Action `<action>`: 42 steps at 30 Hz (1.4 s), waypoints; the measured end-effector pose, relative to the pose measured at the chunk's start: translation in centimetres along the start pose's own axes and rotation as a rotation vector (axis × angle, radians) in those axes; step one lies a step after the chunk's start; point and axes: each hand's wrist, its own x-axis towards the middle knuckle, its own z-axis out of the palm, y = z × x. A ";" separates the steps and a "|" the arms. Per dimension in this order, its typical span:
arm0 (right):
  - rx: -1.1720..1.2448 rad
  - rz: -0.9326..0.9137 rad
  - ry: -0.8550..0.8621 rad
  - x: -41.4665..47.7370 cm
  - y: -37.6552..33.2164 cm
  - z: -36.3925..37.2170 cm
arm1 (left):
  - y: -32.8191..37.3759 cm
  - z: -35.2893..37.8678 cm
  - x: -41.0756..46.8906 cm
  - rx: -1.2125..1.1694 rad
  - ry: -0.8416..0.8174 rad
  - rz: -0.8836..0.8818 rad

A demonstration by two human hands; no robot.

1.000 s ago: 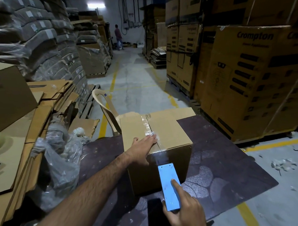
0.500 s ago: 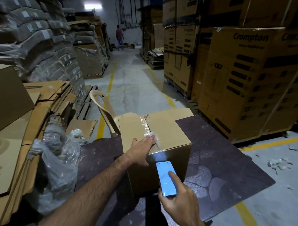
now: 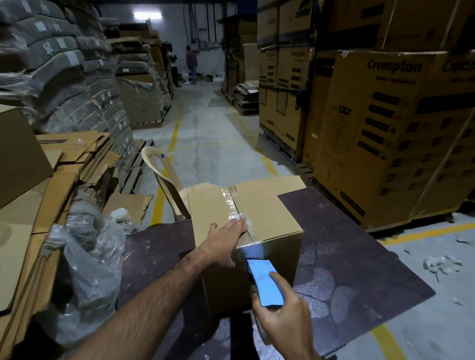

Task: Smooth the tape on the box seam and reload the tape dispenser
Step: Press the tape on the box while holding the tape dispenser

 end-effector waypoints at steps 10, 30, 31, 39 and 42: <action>0.466 0.424 0.124 1.3 1.4 0.3 | 0.1 -0.2 -0.2 0.020 -0.003 0.000; 0.024 0.215 0.252 3.0 5.6 -4.2 | -0.4 0.1 -0.3 -0.012 0.039 0.023; -0.025 0.185 0.250 3.1 6.1 -4.6 | -0.4 0.0 -0.3 -0.026 0.044 0.021; -0.431 0.033 0.031 7.1 11.2 -7.9 | 0.3 0.3 -0.6 -0.084 0.116 -0.027; -0.559 -0.047 -0.087 9.1 13.0 -8.7 | 0.7 0.5 -0.6 -0.086 0.152 -0.068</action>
